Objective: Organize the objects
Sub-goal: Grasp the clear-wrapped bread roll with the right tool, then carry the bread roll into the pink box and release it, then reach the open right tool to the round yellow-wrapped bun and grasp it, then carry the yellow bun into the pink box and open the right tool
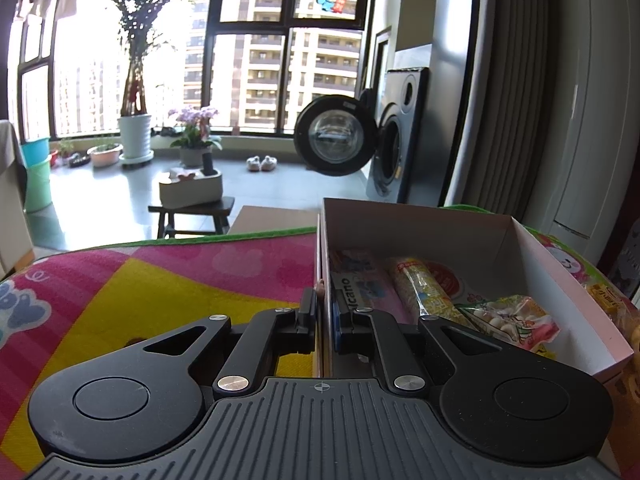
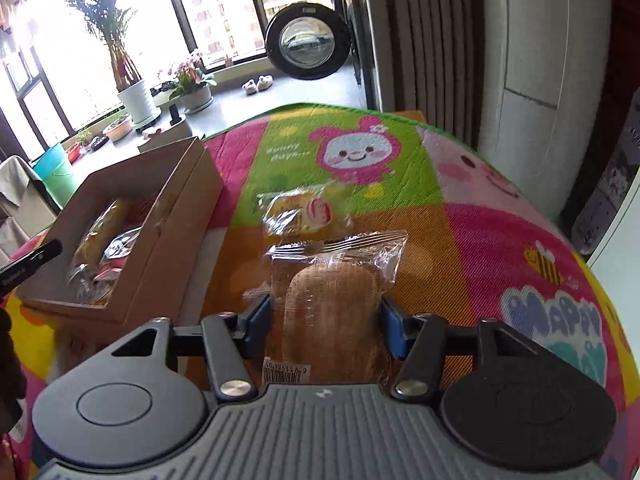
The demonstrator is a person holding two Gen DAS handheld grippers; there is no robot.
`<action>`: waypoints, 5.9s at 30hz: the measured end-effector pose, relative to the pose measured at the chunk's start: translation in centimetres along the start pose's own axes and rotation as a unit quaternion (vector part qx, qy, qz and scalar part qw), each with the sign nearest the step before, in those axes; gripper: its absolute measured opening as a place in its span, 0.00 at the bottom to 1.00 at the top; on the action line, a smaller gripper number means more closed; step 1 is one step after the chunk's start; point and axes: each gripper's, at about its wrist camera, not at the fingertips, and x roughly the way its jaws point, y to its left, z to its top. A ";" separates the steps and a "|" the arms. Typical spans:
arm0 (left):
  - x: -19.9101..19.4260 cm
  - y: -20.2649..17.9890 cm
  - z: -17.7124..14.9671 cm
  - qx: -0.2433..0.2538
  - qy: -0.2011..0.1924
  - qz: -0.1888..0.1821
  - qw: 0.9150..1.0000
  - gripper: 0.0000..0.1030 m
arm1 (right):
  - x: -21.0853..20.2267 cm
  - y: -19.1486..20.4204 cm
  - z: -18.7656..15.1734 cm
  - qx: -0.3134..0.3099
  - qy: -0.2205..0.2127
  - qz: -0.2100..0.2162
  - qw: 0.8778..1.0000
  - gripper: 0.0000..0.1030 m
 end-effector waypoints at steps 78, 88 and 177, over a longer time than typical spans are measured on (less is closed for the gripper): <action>0.0 0.5 0.0 -0.003 0.009 -0.004 1.000 0.10 | 4.3 13.0 11.9 -0.067 -0.008 -0.087 0.994 0.84; 0.0 0.5 0.0 -0.001 0.009 -0.003 1.000 0.10 | 7.2 4.9 7.6 -0.016 0.062 -0.129 0.990 0.86; 0.2 1.1 -0.3 -0.009 0.026 -0.010 1.000 0.11 | 3.7 19.4 3.2 -0.159 -0.028 -0.051 0.986 0.48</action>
